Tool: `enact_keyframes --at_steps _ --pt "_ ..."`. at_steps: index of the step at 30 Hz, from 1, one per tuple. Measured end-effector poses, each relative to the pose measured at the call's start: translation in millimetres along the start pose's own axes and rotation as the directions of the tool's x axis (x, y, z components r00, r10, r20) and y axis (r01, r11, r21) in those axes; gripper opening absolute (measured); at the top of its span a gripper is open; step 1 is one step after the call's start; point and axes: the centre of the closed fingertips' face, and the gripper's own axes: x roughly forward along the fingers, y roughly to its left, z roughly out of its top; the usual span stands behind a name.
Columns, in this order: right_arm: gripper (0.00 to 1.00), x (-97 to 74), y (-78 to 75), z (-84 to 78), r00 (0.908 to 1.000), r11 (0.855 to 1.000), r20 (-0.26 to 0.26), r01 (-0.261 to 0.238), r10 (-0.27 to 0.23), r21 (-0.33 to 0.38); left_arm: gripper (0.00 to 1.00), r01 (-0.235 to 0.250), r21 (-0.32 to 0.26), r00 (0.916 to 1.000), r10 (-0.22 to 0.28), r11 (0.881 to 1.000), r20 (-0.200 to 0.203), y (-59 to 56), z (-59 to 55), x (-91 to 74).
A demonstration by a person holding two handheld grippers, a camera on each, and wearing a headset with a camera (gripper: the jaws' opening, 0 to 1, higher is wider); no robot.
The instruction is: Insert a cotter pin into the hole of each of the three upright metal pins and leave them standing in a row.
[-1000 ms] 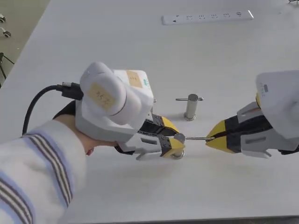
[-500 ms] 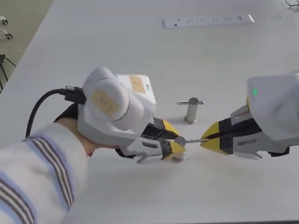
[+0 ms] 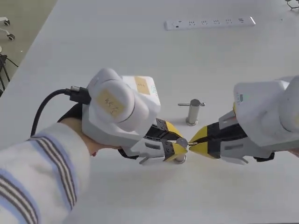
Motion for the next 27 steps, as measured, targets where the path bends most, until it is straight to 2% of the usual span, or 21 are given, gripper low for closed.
enact_keyframes --at_steps 1,5,8,9,13,18,22,27 --pt "0.00 -0.3 1.0 -3.2 0.9998 1.000 -0.018 0.001 -0.001 -0.015 0.09 0.000 0.005 1.0000 0.000 1.000 -0.002 0.5 -0.2 0.0" --pt "0.00 -0.9 -3.6 -4.4 0.9996 1.000 0.003 0.028 -0.028 -0.003 0.09 0.006 0.014 0.9999 -0.006 1.000 -0.009 0.7 -0.1 0.5" --pt "0.21 -3.2 -7.2 -6.9 0.9992 0.999 0.004 0.040 -0.040 0.007 0.09 0.009 0.013 0.9999 -0.009 1.000 -0.010 0.8 -0.1 0.8" --pt "0.24 -4.6 -7.2 -8.1 0.9992 0.999 0.002 0.040 -0.040 0.011 0.09 0.010 0.013 0.9999 -0.009 1.000 -0.010 0.7 -0.1 0.7" --pt "0.13 -8.7 -9.6 -10.0 0.9986 0.997 0.015 0.050 -0.051 0.056 0.09 0.010 0.015 0.9999 -0.010 1.000 -0.011 0.0 0.1 0.6" --pt "0.13 -10.8 -10.6 -9.8 0.9973 0.995 0.041 0.058 -0.061 0.076 0.10 0.005 0.011 0.9999 -0.005 1.000 -0.010 -0.8 0.5 0.6" --pt "0.01 -10.7 -9.9 -7.1 0.9967 0.995 0.048 0.062 -0.066 0.079 0.10 0.003 0.015 0.9999 -0.002 1.000 -0.010 -1.3 0.6 0.4" --pt "0.00 -10.1 -8.6 -3.1 0.9964 0.995 0.056 0.059 -0.064 0.084 0.10 0.000 0.024 0.9999 0.000 1.000 -0.011 -1.6 1.0 0.1"
